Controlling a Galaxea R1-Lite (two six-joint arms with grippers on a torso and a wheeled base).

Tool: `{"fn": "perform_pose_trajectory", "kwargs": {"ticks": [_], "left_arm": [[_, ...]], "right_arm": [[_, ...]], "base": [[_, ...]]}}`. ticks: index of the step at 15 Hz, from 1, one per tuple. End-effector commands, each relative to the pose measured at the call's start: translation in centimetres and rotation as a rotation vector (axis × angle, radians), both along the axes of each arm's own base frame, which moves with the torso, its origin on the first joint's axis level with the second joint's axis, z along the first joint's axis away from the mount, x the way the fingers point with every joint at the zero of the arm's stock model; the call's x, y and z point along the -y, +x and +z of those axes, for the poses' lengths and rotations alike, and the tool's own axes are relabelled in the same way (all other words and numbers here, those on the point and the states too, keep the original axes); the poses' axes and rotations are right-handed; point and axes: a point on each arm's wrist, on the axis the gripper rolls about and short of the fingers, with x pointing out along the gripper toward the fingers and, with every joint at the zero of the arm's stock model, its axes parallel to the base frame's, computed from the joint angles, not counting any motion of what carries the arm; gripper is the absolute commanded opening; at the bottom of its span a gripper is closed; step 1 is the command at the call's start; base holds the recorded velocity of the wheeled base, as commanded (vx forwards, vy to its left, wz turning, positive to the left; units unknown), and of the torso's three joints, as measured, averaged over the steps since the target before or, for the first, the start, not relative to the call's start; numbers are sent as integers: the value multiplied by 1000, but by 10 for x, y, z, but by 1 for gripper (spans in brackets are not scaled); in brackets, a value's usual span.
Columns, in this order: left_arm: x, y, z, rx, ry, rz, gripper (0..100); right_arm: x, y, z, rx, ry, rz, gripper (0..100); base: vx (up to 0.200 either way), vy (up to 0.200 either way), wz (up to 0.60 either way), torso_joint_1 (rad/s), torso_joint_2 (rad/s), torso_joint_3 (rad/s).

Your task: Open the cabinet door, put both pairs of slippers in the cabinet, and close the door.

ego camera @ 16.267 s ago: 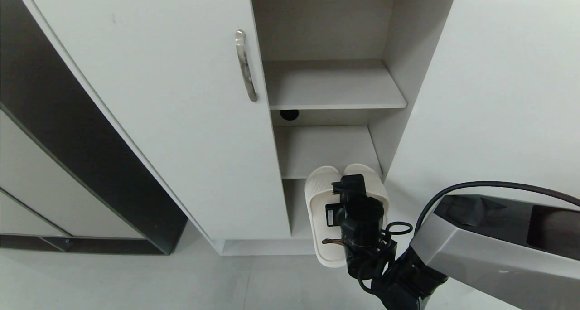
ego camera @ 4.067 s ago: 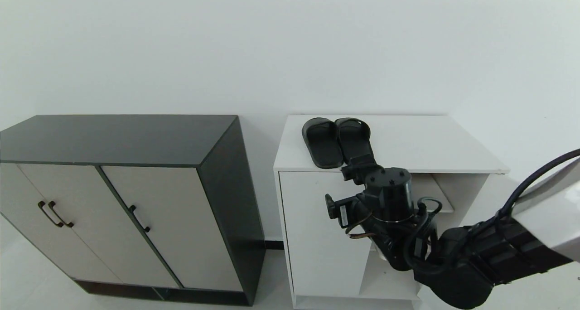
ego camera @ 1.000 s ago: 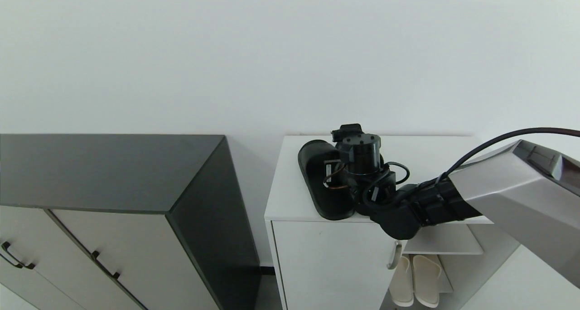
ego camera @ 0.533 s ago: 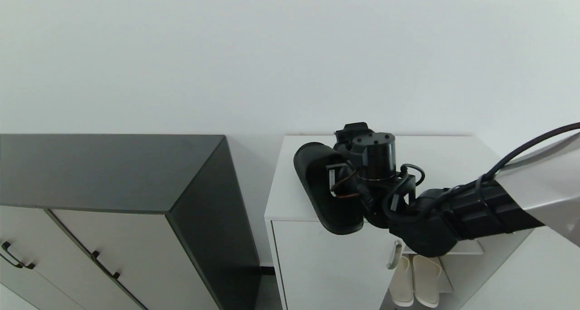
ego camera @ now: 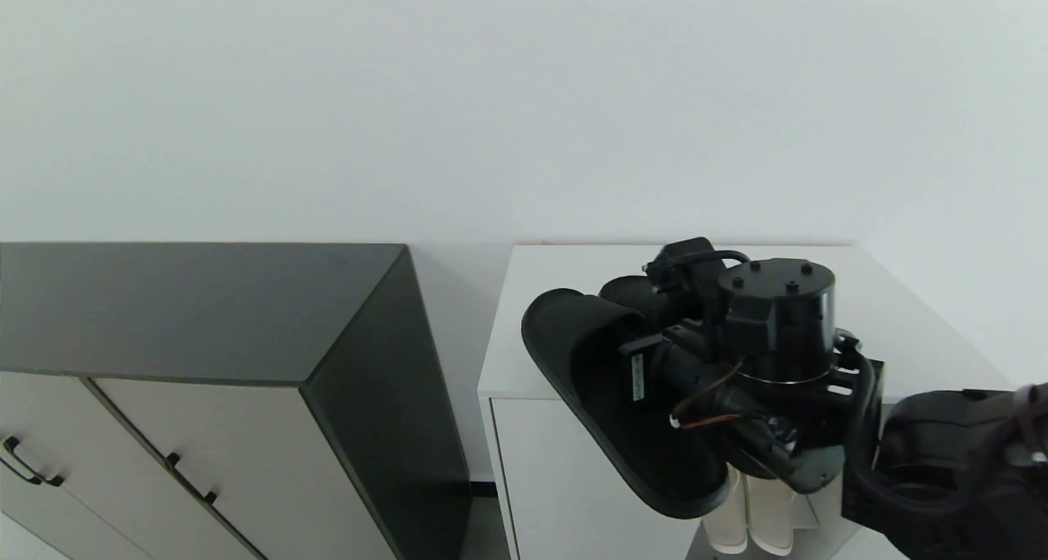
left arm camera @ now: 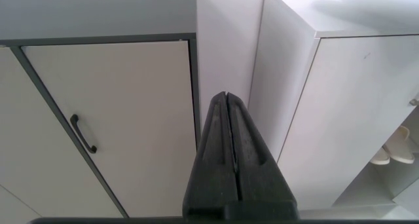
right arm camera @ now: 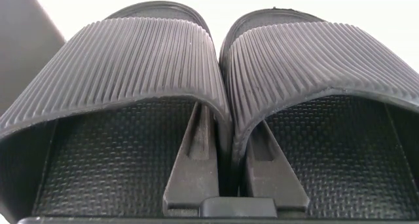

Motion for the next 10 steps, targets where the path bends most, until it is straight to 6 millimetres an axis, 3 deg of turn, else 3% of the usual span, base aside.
{"fn": "perform_pose_trajectory", "kwargs": {"ticks": [1,9,10], "left_arm": [[0,0,0,0,0,0,0],[0,0,0,0,-2,2,0],[0,0,0,0,-2,2,0]], "right_arm": [[16,-16,12,13,29,21,0],[12,-13,1,-10,5,17,0],[12,-13,0,-12,3,17,0]], "base": [[0,0,0,0,0,0],[0,0,0,0,0,0],[-200,0,0,2,2,2]]}}
